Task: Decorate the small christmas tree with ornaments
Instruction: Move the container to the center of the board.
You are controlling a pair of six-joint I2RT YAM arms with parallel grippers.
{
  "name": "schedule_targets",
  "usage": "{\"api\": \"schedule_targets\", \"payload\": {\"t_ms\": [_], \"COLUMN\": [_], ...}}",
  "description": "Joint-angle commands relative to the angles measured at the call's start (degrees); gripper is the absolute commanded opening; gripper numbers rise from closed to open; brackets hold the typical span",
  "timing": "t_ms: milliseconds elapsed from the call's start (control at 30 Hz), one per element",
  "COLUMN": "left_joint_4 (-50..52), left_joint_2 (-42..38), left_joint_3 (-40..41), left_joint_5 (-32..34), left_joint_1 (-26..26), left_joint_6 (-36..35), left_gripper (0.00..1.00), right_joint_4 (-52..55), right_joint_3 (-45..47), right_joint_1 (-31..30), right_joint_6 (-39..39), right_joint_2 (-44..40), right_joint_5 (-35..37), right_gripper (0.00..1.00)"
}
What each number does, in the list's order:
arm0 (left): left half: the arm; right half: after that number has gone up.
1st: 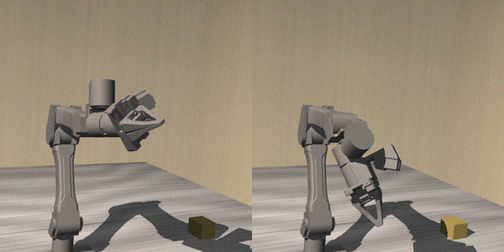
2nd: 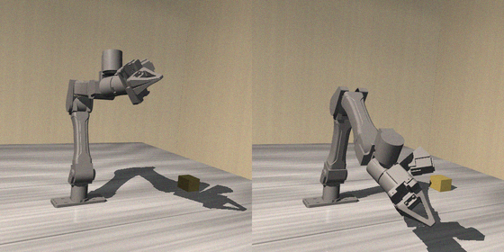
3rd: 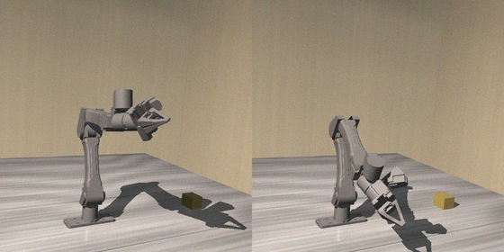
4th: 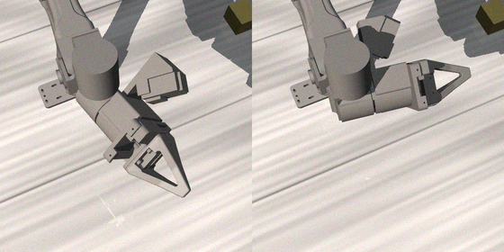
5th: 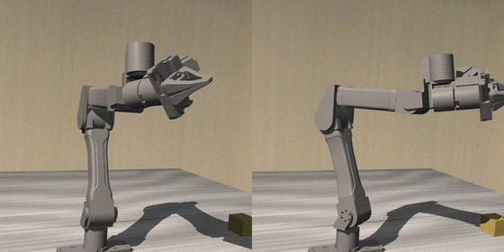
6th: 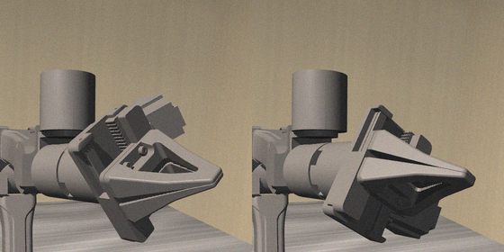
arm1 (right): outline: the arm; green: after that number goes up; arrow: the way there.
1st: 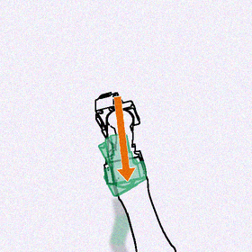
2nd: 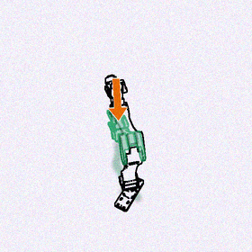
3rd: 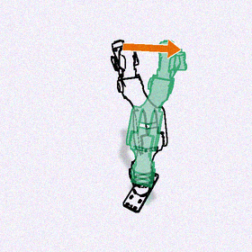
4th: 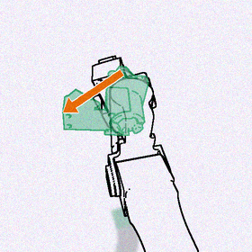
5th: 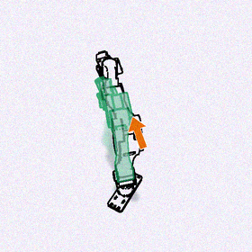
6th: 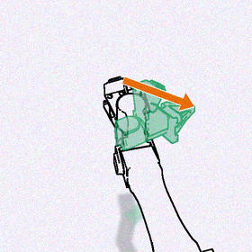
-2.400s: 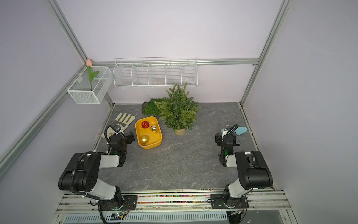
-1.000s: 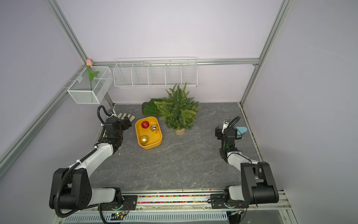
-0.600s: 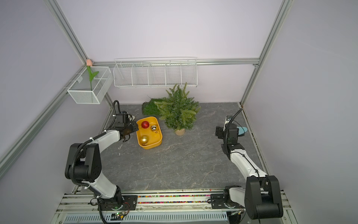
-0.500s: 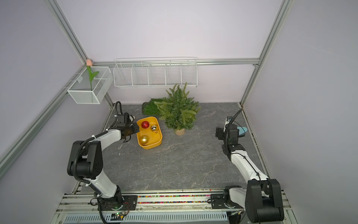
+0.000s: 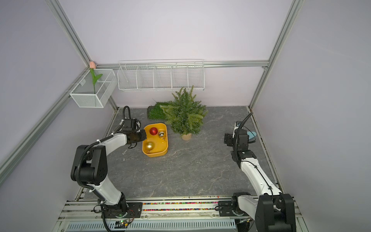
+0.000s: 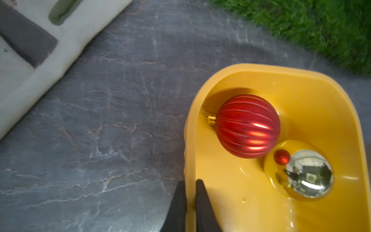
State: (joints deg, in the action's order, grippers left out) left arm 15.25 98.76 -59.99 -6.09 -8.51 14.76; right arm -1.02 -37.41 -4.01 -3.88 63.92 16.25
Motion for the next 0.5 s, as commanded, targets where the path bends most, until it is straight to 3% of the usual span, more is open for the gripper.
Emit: {"api": "schedule_targets", "payload": {"t_ms": [0, 100, 200, 333, 467], "left_joint_4": [5.31, 6.05, 7.31, 5.12, -1.32], "left_joint_2": [-3.46, -6.98, -10.53, -16.49, -21.38], "left_joint_3": [-0.38, 2.09, 4.39, 9.74, 16.36], "left_joint_5": [-2.06, -6.72, -7.09, -3.25, -0.03], "left_joint_1": [-2.9, -5.18, -7.71, -14.3, -22.42], "left_joint_6": [-4.48, -6.75, -5.36, 2.29, 15.46], "left_gripper": [0.07, 0.07, 0.04, 0.03, 0.0], "right_joint_4": [0.91, 1.46, 1.95, 4.79, 8.17], "right_joint_3": [-1.44, -1.7, -1.83, -2.74, -3.24], "right_joint_1": [-0.3, -0.31, -0.36, -0.4, -0.51], "right_joint_6": [-0.16, -0.16, -0.85, -2.38, -4.02], "right_joint_2": [-1.51, -1.78, -1.96, -2.54, -4.88], "right_joint_5": [0.32, -0.07, -0.41, -1.46, -2.3], "right_gripper": [0.91, 0.92, 0.92, 0.93, 0.94]}}
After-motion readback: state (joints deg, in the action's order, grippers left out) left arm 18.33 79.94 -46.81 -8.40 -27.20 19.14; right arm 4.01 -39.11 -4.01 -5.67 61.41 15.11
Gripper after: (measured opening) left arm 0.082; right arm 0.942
